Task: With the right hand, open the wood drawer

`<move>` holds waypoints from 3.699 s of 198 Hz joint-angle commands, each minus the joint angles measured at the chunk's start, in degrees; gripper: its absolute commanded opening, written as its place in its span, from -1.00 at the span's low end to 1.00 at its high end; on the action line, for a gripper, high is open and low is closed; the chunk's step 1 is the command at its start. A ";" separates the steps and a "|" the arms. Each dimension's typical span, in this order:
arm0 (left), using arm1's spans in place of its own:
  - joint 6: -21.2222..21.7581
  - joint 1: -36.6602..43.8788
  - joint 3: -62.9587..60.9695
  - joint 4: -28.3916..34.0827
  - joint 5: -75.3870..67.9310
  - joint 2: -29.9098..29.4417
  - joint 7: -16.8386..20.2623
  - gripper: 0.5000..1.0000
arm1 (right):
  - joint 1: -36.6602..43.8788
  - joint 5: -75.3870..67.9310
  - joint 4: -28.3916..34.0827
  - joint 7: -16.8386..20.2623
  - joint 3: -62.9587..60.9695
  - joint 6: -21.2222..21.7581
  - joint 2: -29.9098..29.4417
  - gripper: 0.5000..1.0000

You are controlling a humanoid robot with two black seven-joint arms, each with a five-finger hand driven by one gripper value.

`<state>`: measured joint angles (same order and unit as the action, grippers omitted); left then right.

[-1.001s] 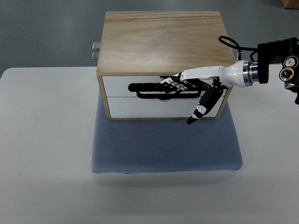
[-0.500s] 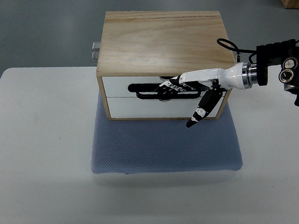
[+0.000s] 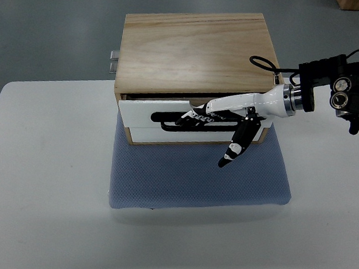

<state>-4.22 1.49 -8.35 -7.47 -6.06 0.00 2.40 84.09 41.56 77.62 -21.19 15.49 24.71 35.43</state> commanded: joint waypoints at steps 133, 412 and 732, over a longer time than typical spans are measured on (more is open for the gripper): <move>0.00 0.00 0.00 0.00 0.00 0.00 -0.02 1.00 | 0.54 -0.08 7.19 1.07 -0.11 -0.72 2.80 0.81; 0.00 0.00 0.00 0.00 0.00 0.00 0.06 1.00 | 0.19 -5.17 9.74 0.63 -14.87 10.29 16.42 0.81; 0.00 0.00 0.00 0.00 0.00 0.00 -0.02 1.00 | -30.31 -70.21 -31.22 11.35 -28.94 -9.68 -0.19 0.82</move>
<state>-4.22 1.50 -8.35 -7.47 -6.06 0.00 2.40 54.03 -28.55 46.31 -9.75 -13.44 14.85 35.69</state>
